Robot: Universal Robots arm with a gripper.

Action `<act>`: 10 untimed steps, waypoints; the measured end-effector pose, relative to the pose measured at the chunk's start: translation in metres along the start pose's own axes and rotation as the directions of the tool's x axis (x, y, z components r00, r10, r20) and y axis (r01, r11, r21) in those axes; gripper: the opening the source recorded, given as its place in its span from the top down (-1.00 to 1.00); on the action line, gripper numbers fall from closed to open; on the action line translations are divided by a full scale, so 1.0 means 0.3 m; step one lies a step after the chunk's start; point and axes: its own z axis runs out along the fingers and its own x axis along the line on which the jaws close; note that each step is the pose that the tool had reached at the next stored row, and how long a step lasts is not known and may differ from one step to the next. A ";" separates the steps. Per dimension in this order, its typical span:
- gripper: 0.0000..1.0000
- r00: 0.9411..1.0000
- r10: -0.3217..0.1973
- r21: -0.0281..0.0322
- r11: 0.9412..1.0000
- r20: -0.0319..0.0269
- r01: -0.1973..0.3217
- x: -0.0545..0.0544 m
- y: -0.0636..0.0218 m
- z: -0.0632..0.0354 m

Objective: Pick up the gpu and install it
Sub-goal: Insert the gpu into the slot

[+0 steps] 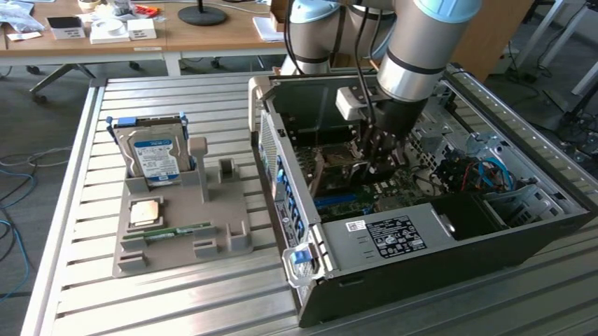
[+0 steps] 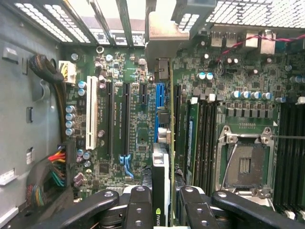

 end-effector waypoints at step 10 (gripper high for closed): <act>0.47 1.000 0.000 0.000 1.000 0.000 0.000 0.000 0.035 0.000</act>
